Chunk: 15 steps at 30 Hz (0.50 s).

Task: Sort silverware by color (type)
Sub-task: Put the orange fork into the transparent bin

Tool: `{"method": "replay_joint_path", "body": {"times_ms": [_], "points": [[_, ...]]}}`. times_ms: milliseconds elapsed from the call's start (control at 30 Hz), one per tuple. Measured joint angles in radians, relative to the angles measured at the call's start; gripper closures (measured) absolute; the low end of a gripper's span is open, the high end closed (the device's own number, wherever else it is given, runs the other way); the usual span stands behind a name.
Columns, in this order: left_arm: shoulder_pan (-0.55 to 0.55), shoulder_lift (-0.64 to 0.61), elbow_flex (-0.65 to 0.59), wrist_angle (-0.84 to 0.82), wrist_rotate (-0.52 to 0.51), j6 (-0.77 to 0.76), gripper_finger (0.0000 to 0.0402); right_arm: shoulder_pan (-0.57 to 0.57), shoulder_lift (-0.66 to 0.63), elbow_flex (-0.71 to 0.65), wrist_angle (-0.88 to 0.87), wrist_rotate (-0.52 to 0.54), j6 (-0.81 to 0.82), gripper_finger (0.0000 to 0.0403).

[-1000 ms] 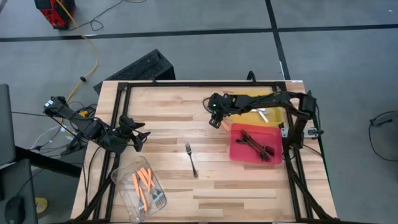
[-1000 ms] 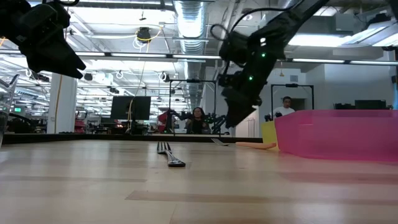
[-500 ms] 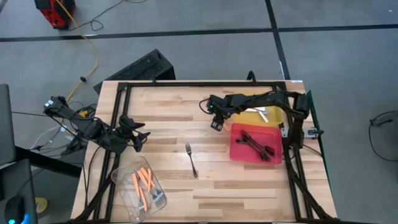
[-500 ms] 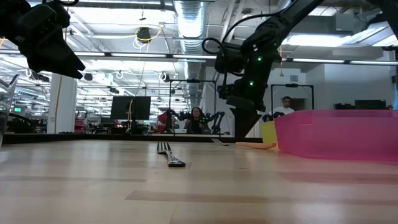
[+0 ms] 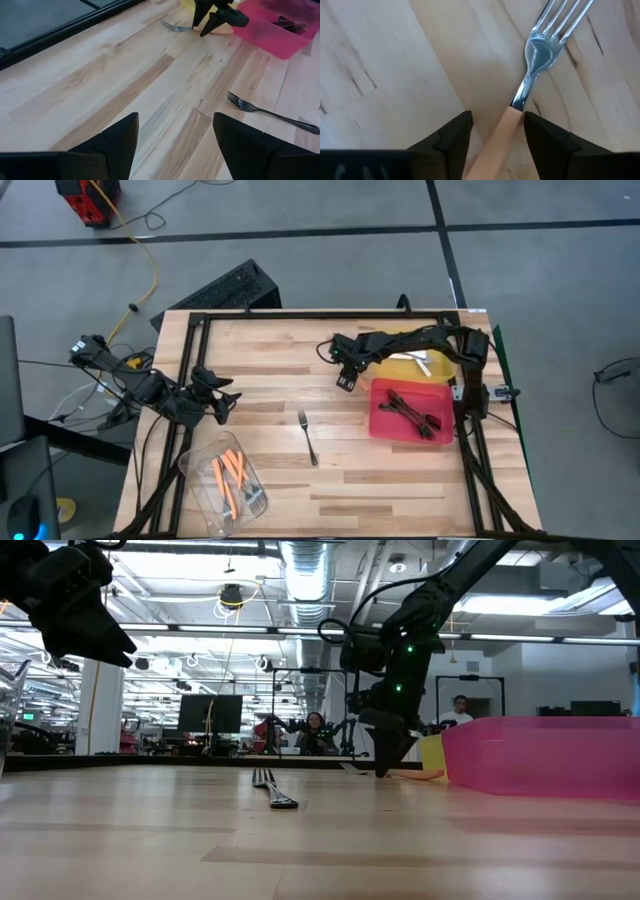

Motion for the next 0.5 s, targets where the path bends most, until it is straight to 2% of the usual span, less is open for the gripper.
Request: {"method": "replay_joint_path", "body": {"times_ms": [100,367,500], "points": [[0.0,0.0,0.0,0.0,-0.001,0.0,0.0159,0.001,-0.01,-0.003,-0.013,-0.001,0.005,0.0221],[0.0,0.0,0.0,0.0,-0.001,0.0,0.0159,-0.005,-0.018,-0.004,-0.047,-0.003,0.007,0.0324],[0.0,0.0,0.0,0.0,-0.001,0.0,0.0159,-0.005,-0.018,-0.004,-0.048,-0.003,0.009,0.0343]]}}
